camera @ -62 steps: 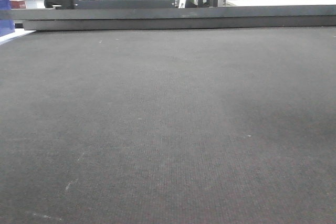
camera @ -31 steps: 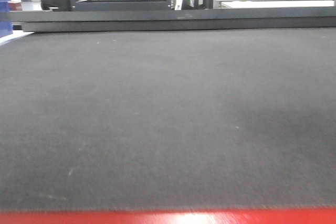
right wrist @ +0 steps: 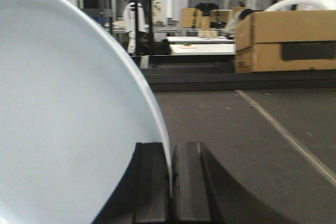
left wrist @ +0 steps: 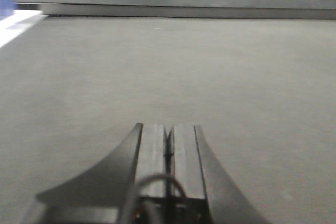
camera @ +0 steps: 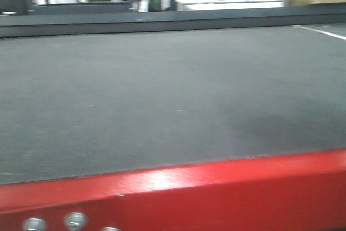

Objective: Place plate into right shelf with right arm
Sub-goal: 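Drive the base past the red table holding the plate in the right gripper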

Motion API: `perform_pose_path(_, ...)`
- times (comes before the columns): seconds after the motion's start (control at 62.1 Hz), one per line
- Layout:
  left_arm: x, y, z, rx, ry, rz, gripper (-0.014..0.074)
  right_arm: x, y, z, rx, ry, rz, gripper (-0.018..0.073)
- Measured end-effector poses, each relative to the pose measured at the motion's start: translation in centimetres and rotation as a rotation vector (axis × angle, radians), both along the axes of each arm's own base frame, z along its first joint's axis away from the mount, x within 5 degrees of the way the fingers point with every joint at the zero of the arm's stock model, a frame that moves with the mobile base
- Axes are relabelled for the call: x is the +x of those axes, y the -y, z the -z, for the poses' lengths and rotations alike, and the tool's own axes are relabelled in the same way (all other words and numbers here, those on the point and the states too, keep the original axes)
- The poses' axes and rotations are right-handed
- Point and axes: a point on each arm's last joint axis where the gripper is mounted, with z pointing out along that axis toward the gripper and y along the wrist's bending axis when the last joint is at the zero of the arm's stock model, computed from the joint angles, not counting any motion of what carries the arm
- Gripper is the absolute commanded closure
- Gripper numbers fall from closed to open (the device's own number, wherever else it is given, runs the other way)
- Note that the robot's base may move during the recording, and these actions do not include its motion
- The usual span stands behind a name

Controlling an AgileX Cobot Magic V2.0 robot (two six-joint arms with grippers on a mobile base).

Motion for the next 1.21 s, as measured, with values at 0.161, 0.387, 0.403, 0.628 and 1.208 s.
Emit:
perform_pose_path(0.161,0.0,0.0,0.0,0.0,0.0,0.0,0.0724,0.0,0.0,0.0,0.0,0.0,0.0,0.0508)
perform_pose_path(0.387,0.0,0.0,0.0,0.0,0.0,0.0,0.0724,0.0,0.0,0.0,0.0,0.0,0.0,0.0508)
perform_pose_path(0.403,0.0,0.0,0.0,0.0,0.0,0.0,0.0724,0.0,0.0,0.0,0.0,0.0,0.0,0.0508)
perform_pose_path(0.628,0.0,0.0,0.0,0.0,0.0,0.0,0.0724,0.0,0.0,0.0,0.0,0.0,0.0,0.0508)
perform_pose_path(1.208,0.0,0.0,0.0,0.0,0.0,0.0,0.0724,0.0,0.0,0.0,0.0,0.0,0.0,0.0508)
